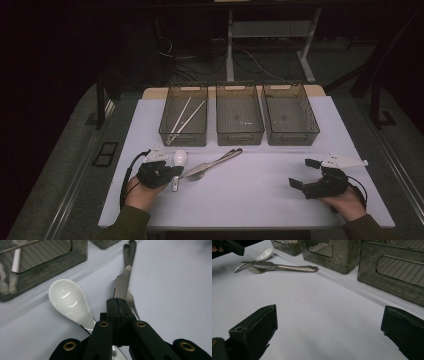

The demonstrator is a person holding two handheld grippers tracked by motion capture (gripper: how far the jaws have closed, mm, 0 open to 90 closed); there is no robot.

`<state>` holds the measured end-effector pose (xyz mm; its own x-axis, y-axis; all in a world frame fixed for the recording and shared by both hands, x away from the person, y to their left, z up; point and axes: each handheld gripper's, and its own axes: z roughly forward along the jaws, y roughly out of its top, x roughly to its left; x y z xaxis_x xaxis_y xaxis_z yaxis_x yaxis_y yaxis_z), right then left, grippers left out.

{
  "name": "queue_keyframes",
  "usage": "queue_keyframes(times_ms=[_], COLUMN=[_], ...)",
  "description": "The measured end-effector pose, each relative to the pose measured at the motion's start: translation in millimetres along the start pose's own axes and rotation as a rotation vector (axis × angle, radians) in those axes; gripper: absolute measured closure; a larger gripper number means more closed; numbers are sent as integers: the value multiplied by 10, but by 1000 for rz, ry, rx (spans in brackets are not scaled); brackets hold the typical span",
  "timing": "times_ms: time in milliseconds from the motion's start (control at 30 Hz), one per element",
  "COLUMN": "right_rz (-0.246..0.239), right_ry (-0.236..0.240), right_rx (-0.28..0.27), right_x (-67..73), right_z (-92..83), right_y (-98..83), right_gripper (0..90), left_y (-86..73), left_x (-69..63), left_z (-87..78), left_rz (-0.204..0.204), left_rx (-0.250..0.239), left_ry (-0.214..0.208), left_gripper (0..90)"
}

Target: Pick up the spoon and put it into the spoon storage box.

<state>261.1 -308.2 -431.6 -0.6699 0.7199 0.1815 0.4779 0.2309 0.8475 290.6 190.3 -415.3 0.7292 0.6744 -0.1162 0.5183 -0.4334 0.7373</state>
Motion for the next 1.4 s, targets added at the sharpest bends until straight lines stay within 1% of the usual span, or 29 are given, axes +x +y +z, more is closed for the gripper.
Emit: queue_keyframes(times_ms=[100, 133, 233, 267, 333, 467, 500, 533, 567, 600, 667, 700, 733, 767, 800, 867, 967, 1200, 1333, 1400], right_rz=[-3, -3, -2, -2, -1, -2, -2, -2, -2, -3, -1, -1, 0, 0, 0, 0, 0, 1, 0, 1], right_ry=[0, 0, -1, -1, -2, -1, -1, -1, -2, -3, -4, -4, -4, -4, -5, -5, -5, -5, -4, -4], right_rx=[2, 1, 1, 2, 1, 2, 2, 2, 2, 1, 1, 1, 2, 2, 2, 1, 1, -1, -1, -2], right_x=[-2, -4, -7, -8, -8, -7, -7, -8, -9, -10, -11, -11, -11, -11, -12, -14, -15, -17, -17, -18], right_z=[2, 2, 2, 3, 4, 6, 5, 5, 5, 6, 5, 4, 4, 3, 3, 1, -1, -4, -7, -8], right_y=[-2, -2, -2, -3, -2, -3, -3, -3, -3, -3, -3, -2, -3, -3, -3, -3, -3, -3, -3, -3], right_gripper=[5, 5, 5, 5, 5, 5, 5, 5, 5, 5, 5, 5, 5, 5, 5, 5, 5, 5, 5, 5], left_y=[-12, -15, -24, -25, -30, -20, -21, -17, -19, -17, -16, -17, -18, -22, -25, -25, -30, -43, -47, -52], left_x=[48, 64, 103, 113, 125, 137, 132, 130, 131, 122, 117, 107, 107, 105, 102, 107, 110, 124, 131, 142], left_z=[39, 46, 80, 88, 119, 167, 183, 191, 203, 213, 230, 243, 245, 253, 251, 238, 226, 202, 180, 169], left_rz=[-13, -21, -45, -41, -52, -42, -48, -44, -40, -47, -33, -36, -30, -31, -37, -29, -29, -38, -29, -31], left_rx=[5, 11, 6, 12, 19, 42, 38, 50, 51, 56, 65, 66, 77, 74, 71, 83, 85, 88, 96, 95], left_ry=[7, 4, -3, -1, -1, 7, 6, 9, 13, 11, 14, 18, 23, 24, 24, 24, 29, 37, 48, 50], left_gripper=[887, 887, 887, 887, 888, 888, 888, 888, 888, 888, 888, 888, 888, 888, 888, 888, 888, 888, 889, 889])
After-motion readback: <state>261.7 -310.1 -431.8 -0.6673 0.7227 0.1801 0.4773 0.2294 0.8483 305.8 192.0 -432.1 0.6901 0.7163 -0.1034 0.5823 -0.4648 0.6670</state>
